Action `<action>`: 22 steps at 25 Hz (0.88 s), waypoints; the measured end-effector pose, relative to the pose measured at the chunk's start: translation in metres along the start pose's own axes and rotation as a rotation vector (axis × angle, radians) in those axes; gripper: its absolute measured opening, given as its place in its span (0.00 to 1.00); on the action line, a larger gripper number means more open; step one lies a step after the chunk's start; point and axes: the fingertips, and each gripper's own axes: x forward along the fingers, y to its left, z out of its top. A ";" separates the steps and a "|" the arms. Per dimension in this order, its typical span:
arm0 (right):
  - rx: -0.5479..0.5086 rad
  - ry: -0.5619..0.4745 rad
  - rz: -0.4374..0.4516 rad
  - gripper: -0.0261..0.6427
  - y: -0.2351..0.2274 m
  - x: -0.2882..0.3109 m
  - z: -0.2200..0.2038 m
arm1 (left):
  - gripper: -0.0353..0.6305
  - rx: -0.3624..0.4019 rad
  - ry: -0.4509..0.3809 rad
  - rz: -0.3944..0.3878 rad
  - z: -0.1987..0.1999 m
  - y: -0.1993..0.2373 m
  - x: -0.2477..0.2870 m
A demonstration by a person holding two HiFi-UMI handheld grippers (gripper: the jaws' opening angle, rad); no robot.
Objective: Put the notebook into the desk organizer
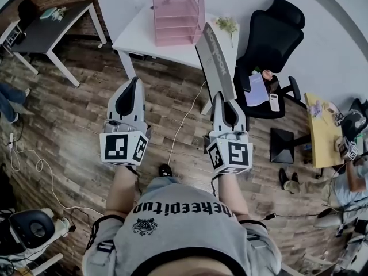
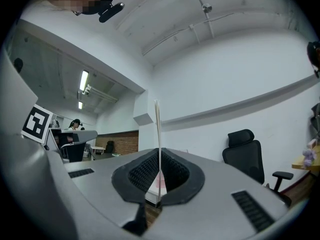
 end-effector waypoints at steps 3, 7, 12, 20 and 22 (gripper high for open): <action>0.000 -0.001 -0.008 0.05 0.005 0.023 -0.006 | 0.06 -0.004 -0.001 -0.007 -0.007 0.018 0.017; -0.002 -0.007 -0.023 0.05 0.010 0.048 -0.011 | 0.06 -0.002 0.001 -0.028 -0.015 0.037 0.037; -0.006 -0.006 -0.043 0.05 0.011 0.069 -0.019 | 0.06 -0.008 0.004 -0.051 -0.027 0.052 0.055; -0.020 0.026 -0.062 0.05 0.002 0.093 -0.031 | 0.06 -0.032 0.030 -0.064 -0.046 0.064 0.083; -0.022 0.029 -0.064 0.05 -0.002 0.101 -0.034 | 0.06 -0.033 0.037 -0.066 -0.051 0.066 0.090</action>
